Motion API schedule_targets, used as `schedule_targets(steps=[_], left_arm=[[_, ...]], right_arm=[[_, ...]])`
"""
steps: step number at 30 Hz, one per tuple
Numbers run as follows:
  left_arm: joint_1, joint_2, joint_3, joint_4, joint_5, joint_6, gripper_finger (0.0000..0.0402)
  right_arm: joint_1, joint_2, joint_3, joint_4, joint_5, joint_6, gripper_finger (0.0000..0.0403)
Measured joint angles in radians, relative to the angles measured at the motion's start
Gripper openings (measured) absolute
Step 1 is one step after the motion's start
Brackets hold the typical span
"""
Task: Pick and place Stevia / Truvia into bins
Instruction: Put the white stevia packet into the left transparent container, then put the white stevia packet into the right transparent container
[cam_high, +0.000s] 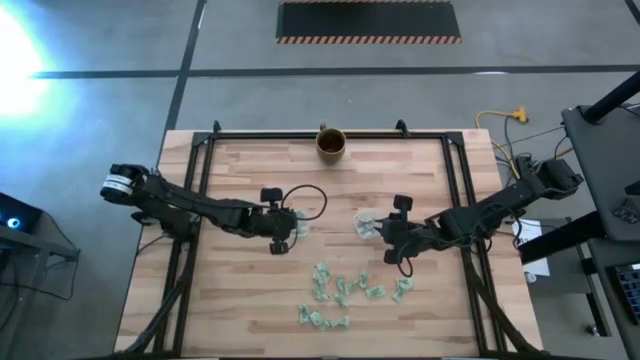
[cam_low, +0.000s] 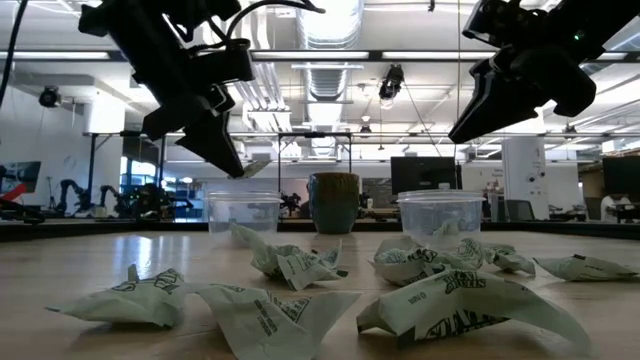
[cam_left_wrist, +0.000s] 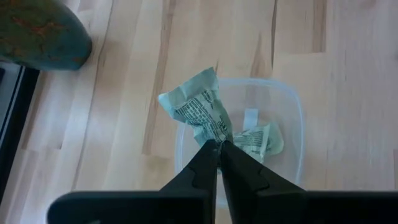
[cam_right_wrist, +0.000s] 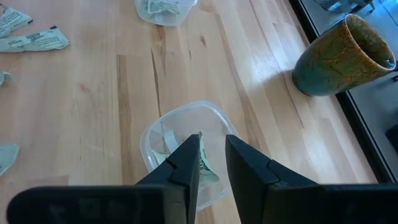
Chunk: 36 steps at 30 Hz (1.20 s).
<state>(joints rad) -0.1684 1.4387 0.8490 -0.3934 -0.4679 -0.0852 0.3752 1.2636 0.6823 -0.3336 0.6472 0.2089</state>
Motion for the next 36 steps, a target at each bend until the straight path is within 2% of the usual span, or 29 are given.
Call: schedule_targets(steps=[8,11,15,18,26,29,36], left_arm=[[0.0,0.0,0.001,0.018,-0.005,0.016,0.008],[0.0,0.0,0.006,0.019,-0.005,0.014,0.0095],[-0.016,-0.012,0.008,0.019,-0.006,0.014,0.0099],[-0.022,-0.02,0.01,0.017,-0.005,0.016,0.0099],[-0.024,-0.04,0.01,0.016,-0.009,0.022,0.0099],[-0.025,-0.042,0.01,0.016,-0.008,0.021,0.0099],[-0.032,-0.048,0.01,0.008,-0.008,0.016,0.0099]], right_arm=[[0.0,0.0,0.0,0.0,-0.005,0.0,0.0068],[0.0,0.0,0.0,0.001,-0.102,0.001,0.0068],[0.004,0.001,-0.001,0.013,-0.253,0.054,0.0068],[0.031,0.002,-0.01,0.02,-0.308,0.075,0.0068],[0.116,0.002,-0.02,0.134,-0.32,0.073,0.0068],[0.132,0.002,-0.029,0.168,-0.378,0.085,0.0068],[0.21,0.002,-0.036,0.096,-0.458,0.253,0.0068]])
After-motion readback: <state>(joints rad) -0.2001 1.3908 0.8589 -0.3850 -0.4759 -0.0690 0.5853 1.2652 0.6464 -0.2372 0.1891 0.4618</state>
